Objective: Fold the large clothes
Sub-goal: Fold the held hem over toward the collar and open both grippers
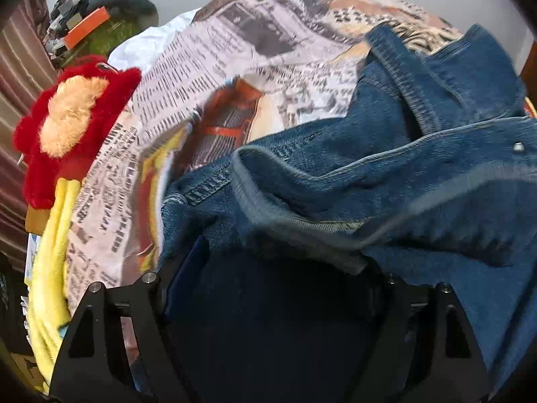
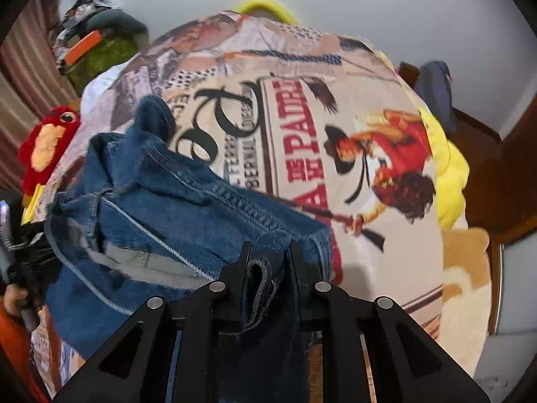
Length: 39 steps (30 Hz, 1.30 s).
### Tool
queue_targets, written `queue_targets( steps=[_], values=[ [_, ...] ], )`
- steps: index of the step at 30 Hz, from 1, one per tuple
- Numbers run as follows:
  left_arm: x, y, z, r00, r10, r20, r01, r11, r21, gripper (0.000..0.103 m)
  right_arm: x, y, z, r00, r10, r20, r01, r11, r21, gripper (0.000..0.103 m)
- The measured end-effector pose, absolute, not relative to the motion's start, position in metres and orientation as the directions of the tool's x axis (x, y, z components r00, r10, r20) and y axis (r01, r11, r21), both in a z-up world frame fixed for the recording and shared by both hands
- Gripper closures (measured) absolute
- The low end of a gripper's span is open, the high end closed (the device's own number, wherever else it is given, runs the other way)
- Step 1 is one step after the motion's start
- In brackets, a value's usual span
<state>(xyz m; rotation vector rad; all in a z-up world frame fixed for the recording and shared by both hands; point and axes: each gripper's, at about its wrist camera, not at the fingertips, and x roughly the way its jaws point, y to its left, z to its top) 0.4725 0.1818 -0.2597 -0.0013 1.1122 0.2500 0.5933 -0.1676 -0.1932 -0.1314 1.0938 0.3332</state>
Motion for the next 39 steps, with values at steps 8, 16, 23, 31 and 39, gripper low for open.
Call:
queue_targets(
  steps=[8, 16, 23, 31, 39],
  values=[
    [0.471, 0.18, -0.259, 0.422, 0.235, -0.876, -0.213, 0.964, 0.157, 0.025, 0.595, -0.17, -0.151, 0.417, 0.288, -0.862, -0.368, 0.921, 0.129, 0.089],
    [0.472, 0.2, -0.248, 0.388, 0.246, -0.888, -0.249, 0.956, 0.156, 0.048, 0.588, -0.213, -0.089, 0.683, 0.025, -0.73, -0.145, 0.984, -0.102, 0.087],
    [0.46, 0.21, -0.208, 0.445, 0.279, -0.851, -0.267, 0.948, 0.171, 0.042, 0.556, -0.22, -0.086, 0.665, 0.075, -0.743, -0.238, 0.964, -0.115, 0.087],
    [0.417, 0.211, -0.171, 0.519, 0.185, -0.834, -0.196, 0.976, 0.095, 0.023, 0.517, -0.153, -0.131, 0.57, 0.241, -0.785, -0.398, 0.917, -0.007, 0.087],
    [0.401, 0.16, -0.196, 0.506, 0.02, -0.862, -0.055, 0.998, -0.009, 0.023, 0.486, -0.061, -0.183, 0.449, 0.34, -0.827, -0.552, 0.833, 0.043, 0.087]
  ],
)
